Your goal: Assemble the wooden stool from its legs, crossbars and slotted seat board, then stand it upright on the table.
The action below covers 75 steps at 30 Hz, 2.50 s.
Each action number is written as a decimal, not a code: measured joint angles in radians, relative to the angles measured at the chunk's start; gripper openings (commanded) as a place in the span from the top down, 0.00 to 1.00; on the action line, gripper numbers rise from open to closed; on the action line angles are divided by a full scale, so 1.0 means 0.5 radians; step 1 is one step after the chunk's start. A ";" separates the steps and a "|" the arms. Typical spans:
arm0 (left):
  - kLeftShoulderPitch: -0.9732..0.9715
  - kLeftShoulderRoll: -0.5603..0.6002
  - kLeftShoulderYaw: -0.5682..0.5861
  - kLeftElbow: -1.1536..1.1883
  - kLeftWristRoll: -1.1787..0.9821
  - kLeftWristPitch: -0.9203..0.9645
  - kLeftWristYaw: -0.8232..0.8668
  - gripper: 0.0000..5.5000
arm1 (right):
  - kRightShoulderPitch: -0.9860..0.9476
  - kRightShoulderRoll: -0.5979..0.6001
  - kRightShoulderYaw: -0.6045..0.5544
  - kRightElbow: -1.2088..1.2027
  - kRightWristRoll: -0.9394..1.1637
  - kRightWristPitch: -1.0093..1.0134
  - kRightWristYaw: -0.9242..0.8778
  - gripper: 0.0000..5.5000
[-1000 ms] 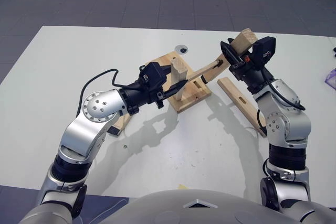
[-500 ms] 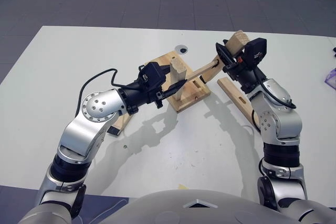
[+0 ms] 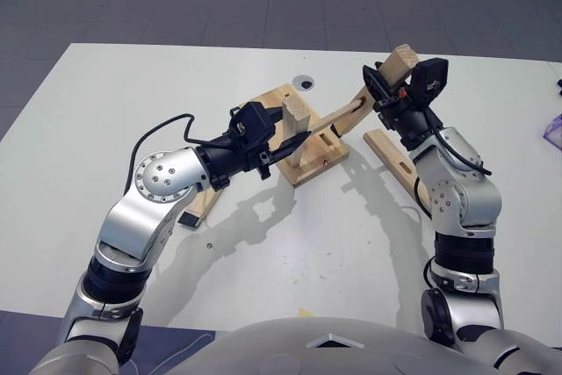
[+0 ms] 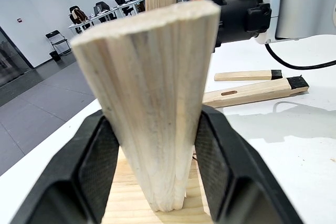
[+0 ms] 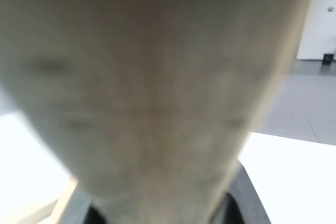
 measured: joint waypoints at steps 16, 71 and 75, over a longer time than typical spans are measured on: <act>-0.006 0.013 -0.025 0.017 0.006 -0.025 0.007 0.63 | 0.013 -0.177 0.093 -0.059 -0.041 0.007 0.186 0.81; -0.016 0.023 -0.031 0.094 0.011 -0.096 0.031 0.63 | -0.431 -0.340 0.003 -0.066 0.262 0.836 0.224 0.81; -0.016 0.028 -0.031 0.099 0.011 -0.098 0.031 0.63 | -0.447 -0.336 0.013 0.010 0.262 0.820 0.241 0.81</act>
